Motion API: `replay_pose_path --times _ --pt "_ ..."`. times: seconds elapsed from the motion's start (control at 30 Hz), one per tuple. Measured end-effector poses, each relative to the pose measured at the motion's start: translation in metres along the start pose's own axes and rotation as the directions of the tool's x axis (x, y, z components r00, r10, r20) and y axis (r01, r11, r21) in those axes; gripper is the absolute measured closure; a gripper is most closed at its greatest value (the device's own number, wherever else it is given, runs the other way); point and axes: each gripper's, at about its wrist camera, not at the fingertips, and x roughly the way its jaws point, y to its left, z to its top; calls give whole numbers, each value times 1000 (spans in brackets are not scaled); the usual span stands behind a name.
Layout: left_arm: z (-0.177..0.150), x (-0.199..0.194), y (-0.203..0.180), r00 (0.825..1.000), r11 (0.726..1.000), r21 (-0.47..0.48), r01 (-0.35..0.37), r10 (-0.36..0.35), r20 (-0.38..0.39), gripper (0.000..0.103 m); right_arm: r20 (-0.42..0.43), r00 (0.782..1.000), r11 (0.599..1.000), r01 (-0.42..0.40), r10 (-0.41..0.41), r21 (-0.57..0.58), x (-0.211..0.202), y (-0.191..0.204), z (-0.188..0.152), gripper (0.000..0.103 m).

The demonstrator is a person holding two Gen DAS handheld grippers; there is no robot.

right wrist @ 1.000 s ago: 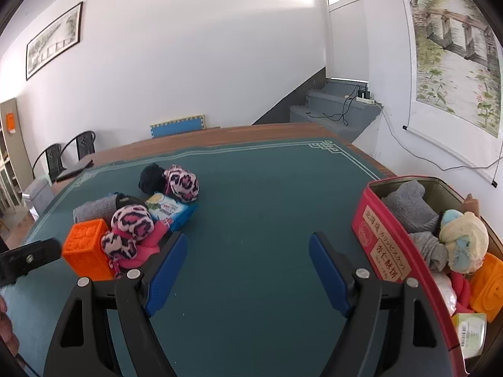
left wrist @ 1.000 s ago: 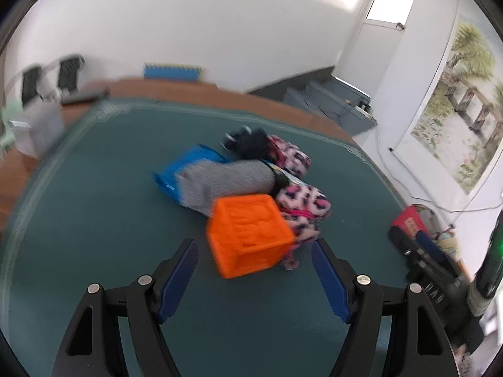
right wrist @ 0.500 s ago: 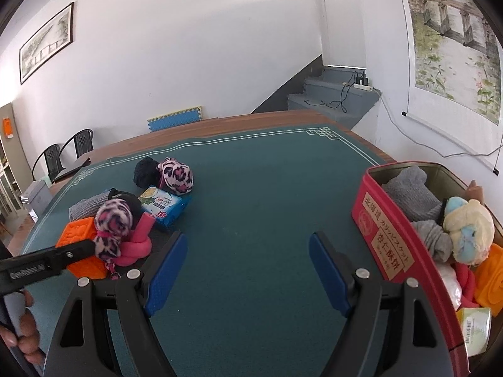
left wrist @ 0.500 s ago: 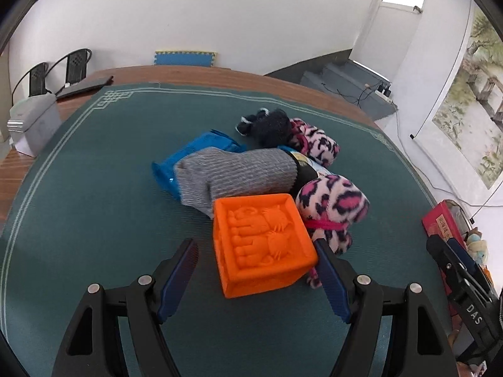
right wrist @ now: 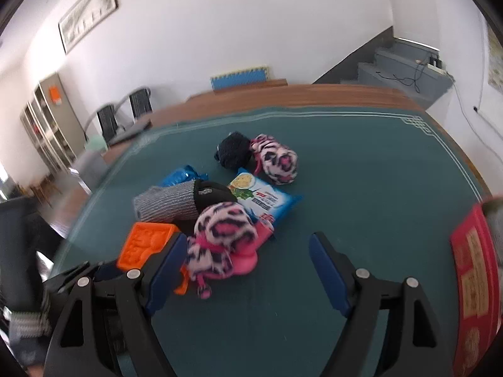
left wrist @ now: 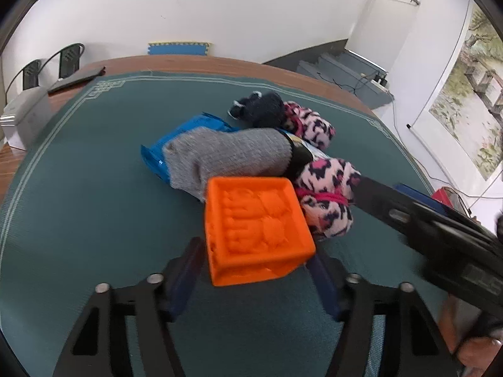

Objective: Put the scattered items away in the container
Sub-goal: 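Grasp the pink leopard plush with the right gripper while the left holds the orange block, then carry the leopard plush into the tin and open the right gripper while the left carries the block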

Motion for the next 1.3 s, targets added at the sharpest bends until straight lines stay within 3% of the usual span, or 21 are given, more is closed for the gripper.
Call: replay_pose_path --times 0.2,0.33,0.4,0.5,0.77,1.1,1.3 --pt "-1 -3 -3 1000 1000 7 -16 16 9 45 -88 994 997 -61 65 51 41 1 2 23" --pt "-1 -5 -4 1000 1000 15 -25 24 16 47 -76 996 999 -46 48 29 42 9 2 39" --pt "0 -7 -4 999 1000 13 -25 24 22 49 -60 998 999 -34 35 17 35 11 4 51" --pt "1 -10 -5 999 1000 12 -18 18 30 49 -20 1000 1000 -8 8 11 16 6 4 57" --pt "-1 -22 -20 998 999 47 8 -11 60 50 53 995 995 75 -79 61 -31 -31 -9 57" --pt "-6 -36 -44 990 987 131 96 -109 91 50 125 972 977 187 -199 102 -75 -63 -37 57" --pt "-9 -48 -58 978 971 186 150 -173 115 50 153 962 970 207 -225 126 -90 -70 -47 57"
